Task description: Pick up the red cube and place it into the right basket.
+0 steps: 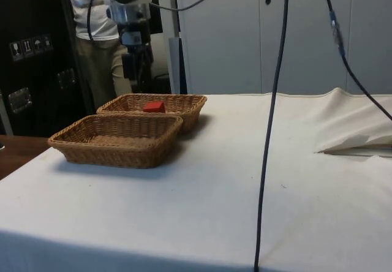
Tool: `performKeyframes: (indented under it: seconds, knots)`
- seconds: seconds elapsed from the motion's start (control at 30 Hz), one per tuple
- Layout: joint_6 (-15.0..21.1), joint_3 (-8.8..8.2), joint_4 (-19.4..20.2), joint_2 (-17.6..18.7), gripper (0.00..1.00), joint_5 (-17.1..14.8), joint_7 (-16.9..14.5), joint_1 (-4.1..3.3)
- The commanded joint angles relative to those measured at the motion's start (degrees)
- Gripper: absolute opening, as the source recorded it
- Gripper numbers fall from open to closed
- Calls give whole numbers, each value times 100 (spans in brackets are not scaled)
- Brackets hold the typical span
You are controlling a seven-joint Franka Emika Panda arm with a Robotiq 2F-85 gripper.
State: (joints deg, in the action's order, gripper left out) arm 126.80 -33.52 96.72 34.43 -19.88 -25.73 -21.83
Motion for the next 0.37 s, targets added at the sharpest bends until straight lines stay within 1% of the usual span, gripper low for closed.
performKeyframes:
  seconds: [0.0, 0.07, 0.1, 0.13, 0.27, 0.3, 0.33]
  knots:
    - [6, -34, 74, -74, 100, 74, 86, -92]
    - [-17, 6, 103, -160, 100, 178, 189, -120]
    - [-34, 74, 40, -120, 100, 160, 166, -46]
    - [-40, 57, 132, -241, 100, 275, 286, -138]
    - [-29, 149, 235, -413, 100, 430, 435, -166]
    - [6, 201, 269, -458, 100, 476, 487, -160]
    - [-69, 229, 212, -424, 100, 447, 441, -109]
